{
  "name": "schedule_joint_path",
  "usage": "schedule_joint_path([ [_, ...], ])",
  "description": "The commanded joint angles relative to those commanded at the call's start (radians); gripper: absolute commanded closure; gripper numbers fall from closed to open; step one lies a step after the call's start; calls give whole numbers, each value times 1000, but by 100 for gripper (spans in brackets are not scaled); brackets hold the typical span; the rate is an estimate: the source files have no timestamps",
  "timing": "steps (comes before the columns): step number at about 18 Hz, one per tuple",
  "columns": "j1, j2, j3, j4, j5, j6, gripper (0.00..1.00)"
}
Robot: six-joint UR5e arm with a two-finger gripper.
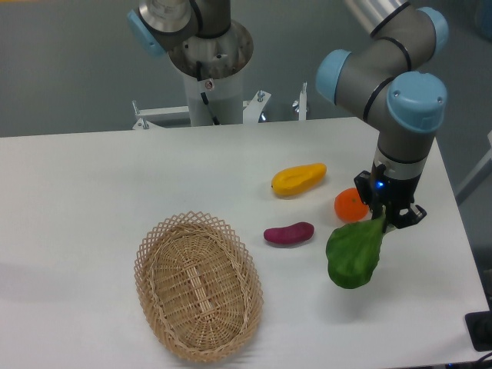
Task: Place the green vegetable on the table
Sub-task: 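Lower the held green bok choy toward the table with the gripper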
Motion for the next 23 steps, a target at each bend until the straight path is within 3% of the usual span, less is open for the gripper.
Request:
schedule_joint_path([
  [8, -8, -6, -46, 43, 2, -14, 70],
  [17, -32, -52, -150, 267, 3, -54, 70],
  [23, -49, -107, -155, 278, 5, -44, 70],
])
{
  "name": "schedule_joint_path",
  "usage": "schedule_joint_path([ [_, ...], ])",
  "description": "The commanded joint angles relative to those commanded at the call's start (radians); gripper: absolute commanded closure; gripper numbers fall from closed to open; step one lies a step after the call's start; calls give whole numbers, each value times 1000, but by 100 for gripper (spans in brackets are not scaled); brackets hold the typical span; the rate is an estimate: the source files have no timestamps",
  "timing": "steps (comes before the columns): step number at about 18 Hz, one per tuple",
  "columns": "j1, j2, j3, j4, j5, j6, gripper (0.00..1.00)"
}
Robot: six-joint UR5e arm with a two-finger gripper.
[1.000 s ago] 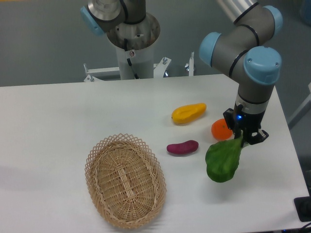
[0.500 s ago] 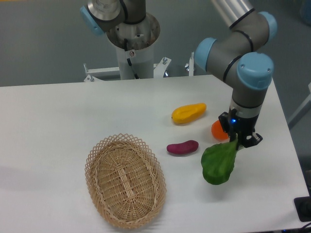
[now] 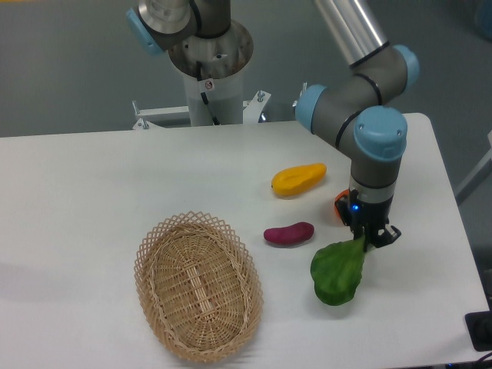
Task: Place the green vegetable on the table
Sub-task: 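Lower the held green bok choy toward the table with the gripper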
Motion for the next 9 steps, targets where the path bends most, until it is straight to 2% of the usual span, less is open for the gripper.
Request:
schedule_joint_path([
  [3, -2, 8, -24, 0, 0, 2, 68],
  [4, -2, 8, -28, 0, 0, 2, 56],
  [6, -2, 9, -20, 2, 0, 0, 14],
  [7, -2, 11, -17, 6, 0, 0, 4],
  [9, 0, 18, -6, 14, 0, -9, 0],
])
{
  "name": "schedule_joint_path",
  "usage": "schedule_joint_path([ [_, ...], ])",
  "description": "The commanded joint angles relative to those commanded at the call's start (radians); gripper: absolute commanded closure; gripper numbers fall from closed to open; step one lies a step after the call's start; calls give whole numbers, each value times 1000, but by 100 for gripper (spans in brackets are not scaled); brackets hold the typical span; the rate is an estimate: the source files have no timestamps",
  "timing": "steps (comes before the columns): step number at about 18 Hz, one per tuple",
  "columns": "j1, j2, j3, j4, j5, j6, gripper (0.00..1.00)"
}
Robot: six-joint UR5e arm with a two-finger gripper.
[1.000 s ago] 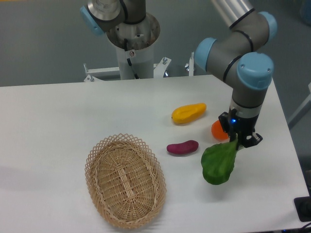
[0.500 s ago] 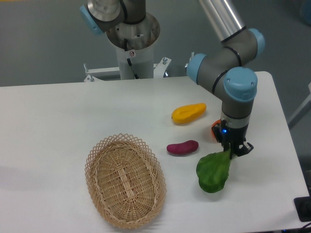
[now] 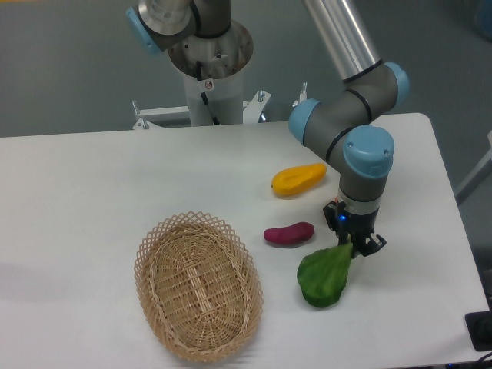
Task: Place the green vegetable on the table
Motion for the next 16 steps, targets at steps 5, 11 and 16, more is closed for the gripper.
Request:
schedule_joint_path([
  [5, 2, 14, 81, -15, 3, -27, 0],
  [11, 31, 74, 208, -305, -5, -29, 0],
  [16, 90, 117, 219, -393, -31, 110, 0],
])
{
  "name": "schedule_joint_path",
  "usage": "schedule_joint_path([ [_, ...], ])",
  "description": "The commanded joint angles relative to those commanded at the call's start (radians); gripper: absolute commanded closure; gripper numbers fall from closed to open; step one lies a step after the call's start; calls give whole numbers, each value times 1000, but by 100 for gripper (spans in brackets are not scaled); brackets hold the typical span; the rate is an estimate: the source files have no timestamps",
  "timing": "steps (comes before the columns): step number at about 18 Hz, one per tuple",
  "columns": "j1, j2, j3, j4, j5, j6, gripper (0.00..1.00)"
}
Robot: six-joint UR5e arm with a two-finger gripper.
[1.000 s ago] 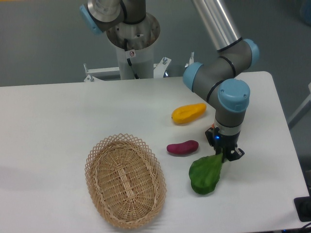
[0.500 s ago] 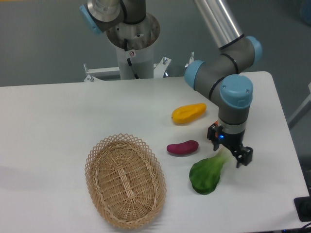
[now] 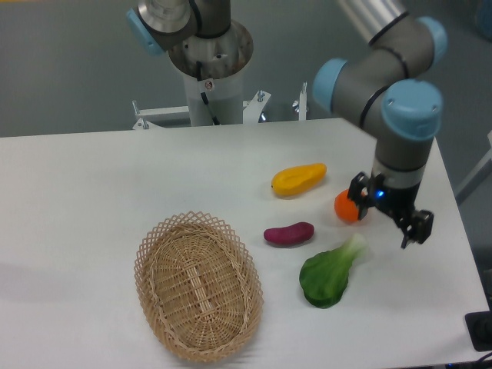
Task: Place the green vegetable on the table
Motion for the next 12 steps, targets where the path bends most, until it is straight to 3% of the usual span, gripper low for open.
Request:
schedule_joint_path([
  [12, 31, 17, -12, -12, -17, 45, 0],
])
